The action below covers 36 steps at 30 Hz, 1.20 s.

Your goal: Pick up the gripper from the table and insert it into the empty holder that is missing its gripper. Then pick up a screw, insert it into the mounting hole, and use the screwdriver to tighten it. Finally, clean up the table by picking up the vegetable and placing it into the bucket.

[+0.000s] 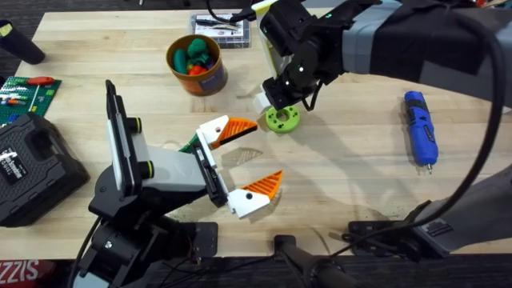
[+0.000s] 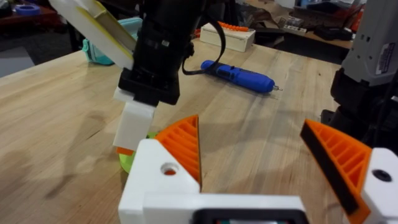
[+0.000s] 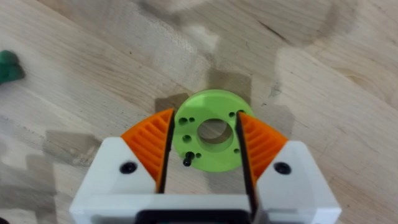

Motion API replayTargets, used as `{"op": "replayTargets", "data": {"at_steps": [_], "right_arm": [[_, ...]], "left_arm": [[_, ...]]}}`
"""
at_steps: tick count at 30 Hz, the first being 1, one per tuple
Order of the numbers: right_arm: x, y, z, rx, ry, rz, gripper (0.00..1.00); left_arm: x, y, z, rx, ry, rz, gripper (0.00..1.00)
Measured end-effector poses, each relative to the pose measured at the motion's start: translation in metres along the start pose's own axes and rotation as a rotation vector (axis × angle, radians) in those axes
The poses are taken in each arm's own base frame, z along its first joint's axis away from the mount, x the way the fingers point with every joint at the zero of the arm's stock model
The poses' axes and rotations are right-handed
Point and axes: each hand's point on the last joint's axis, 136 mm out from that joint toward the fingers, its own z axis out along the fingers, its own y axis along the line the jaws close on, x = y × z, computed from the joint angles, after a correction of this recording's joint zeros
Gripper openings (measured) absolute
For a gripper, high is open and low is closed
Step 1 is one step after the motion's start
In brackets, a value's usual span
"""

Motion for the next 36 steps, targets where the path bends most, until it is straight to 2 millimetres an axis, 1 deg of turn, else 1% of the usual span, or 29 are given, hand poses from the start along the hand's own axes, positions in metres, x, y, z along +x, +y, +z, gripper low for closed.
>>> {"op": "replayTargets", "data": {"at_steps": [4, 5, 7, 8, 9, 11, 13, 14, 16, 18, 19, 23, 26, 30, 36], "right_arm": [[0.005, -0.001, 0.001, 0.004, 0.022, 0.000, 0.575], [0.014, -0.002, -0.002, 0.009, 0.056, 0.000, 0.575], [0.012, -0.003, -0.011, 0.012, 0.039, 0.000, 0.575], [0.010, -0.004, -0.018, 0.015, 0.019, 0.000, 0.575], [0.005, -0.008, -0.048, 0.050, -0.047, -0.006, 0.575], [0.005, -0.010, -0.069, 0.084, -0.083, -0.019, 0.575], [0.009, -0.009, -0.086, 0.111, -0.101, -0.039, 0.575], [0.016, 0.003, -0.095, 0.133, -0.105, -0.086, 0.575], [0.018, 0.010, -0.092, 0.139, -0.105, -0.106, 0.575], [0.025, 0.014, -0.087, 0.159, -0.094, -0.113, 0.575], [0.043, 0.011, -0.077, 0.198, -0.047, -0.104, 0.575], [0.063, 0.005, -0.061, 0.234, -0.008, -0.083, 0.575], [0.063, 0.007, -0.051, 0.230, -0.036, -0.072, 0.575], [0.054, 0.012, -0.042, 0.210, -0.101, -0.054, 0.575], [0.043, 0.018, -0.039, 0.185, -0.153, -0.037, 0.575]], "left_arm": [[0.000, 0.000, 0.000, 0.001, 0.000, 0.000, 0.980], [0.000, 0.000, 0.000, 0.000, 0.000, 0.000, 0.980], [0.000, 0.000, 0.000, 0.001, -0.001, 0.000, 0.980], [0.000, 0.000, 0.000, 0.001, -0.001, 0.000, 0.980], [0.000, 0.000, 0.000, 0.001, -0.001, 0.000, 0.980], [0.000, 0.000, 0.000, 0.001, -0.001, 0.000, 0.980], [0.000, 0.000, 0.000, 0.001, 0.000, 0.000, 0.980], [0.000, 0.000, 0.000, 0.001, -0.001, 0.000, 0.980], [0.000, 0.000, 0.000, 0.001, -0.001, 0.000, 0.980], [0.000, 0.000, 0.000, 0.001, -0.001, 0.000, 0.980], [0.000, 0.000, 0.000, 0.001, -0.001, 0.000, 0.980], [0.000, 0.000, 0.000, 0.001, 0.000, 0.000, 0.980], [0.000, 0.000, 0.000, 0.001, -0.001, 0.000, 0.980], [0.000, 0.000, 0.000, 0.001, 0.000, 0.000, 0.980], [0.000, 0.000, 0.000, 0.001, 0.000, 0.000, 0.980]]}}
